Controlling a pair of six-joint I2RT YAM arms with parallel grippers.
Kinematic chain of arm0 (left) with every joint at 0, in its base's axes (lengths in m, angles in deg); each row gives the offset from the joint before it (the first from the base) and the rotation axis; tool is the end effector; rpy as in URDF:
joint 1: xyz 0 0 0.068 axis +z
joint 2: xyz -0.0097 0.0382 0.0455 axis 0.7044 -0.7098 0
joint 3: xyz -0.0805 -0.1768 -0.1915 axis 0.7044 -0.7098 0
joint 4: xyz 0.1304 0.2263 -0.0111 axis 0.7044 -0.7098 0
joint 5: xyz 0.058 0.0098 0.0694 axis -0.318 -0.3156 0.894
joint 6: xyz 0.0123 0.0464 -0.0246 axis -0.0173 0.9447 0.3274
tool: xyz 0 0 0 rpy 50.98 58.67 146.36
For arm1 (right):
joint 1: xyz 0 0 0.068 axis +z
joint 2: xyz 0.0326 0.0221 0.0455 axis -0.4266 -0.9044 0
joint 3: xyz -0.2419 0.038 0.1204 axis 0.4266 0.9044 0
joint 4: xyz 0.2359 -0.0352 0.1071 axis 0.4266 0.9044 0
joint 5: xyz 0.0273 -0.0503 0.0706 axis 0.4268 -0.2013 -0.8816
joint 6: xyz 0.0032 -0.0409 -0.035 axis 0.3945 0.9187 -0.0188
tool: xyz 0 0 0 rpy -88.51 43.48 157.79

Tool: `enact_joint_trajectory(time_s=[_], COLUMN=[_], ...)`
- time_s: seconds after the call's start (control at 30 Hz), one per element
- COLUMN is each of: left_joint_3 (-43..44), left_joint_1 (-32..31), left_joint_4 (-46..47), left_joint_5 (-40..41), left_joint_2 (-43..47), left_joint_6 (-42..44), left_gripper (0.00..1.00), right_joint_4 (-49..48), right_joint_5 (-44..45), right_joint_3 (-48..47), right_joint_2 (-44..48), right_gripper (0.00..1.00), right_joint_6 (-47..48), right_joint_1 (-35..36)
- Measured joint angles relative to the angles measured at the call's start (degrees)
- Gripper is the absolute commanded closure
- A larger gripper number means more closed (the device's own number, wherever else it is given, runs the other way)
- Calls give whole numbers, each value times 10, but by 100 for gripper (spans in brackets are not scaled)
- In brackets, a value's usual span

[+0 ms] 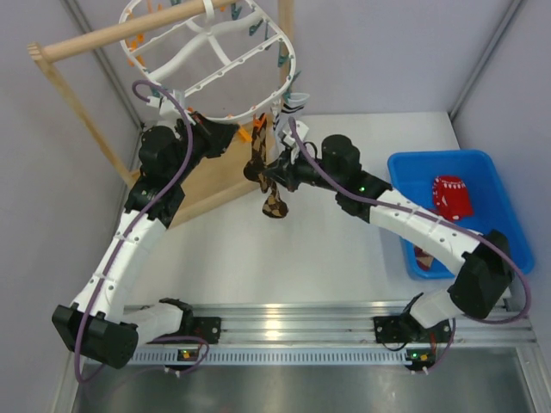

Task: Clip the socks to the hanger
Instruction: Clamp the sock onto the hanger.

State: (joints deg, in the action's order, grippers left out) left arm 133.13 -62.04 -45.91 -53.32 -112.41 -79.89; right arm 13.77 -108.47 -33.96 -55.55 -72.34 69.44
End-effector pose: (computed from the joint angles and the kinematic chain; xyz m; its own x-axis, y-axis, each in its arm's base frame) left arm 0.2473 -0.0834 0.4359 -0.2502 -0.5234 -0.8145 0.3891 0.7160 -0.5796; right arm 0.2383 0.2493 0.3775 -0.0534 -0.1043 -0.9931 -0.9068 0.4216 0.0044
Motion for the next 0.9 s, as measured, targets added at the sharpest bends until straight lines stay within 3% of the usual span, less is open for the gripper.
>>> enact_joint_trajectory(time_s=[0.27,0.83,0.9], left_joint_3=[-2,-9,-11], left_joint_1=[0,3,3], left_joint_4=[0,6,9], left_joint_5=[-4,-9,-9], left_joint_2=[0,1,1], left_joint_6=[-4,-5,-5], left_gripper=[100,100,96], right_joint_4=[-47,-61,-61], right_joint_5=[45,53,53], right_joint_3=[-37,-88,-96], right_joint_2=[-75,-102,-108], right_gripper=[100,100,100], right_joint_6=[5,10,11], right_joint_1=[8,10,10])
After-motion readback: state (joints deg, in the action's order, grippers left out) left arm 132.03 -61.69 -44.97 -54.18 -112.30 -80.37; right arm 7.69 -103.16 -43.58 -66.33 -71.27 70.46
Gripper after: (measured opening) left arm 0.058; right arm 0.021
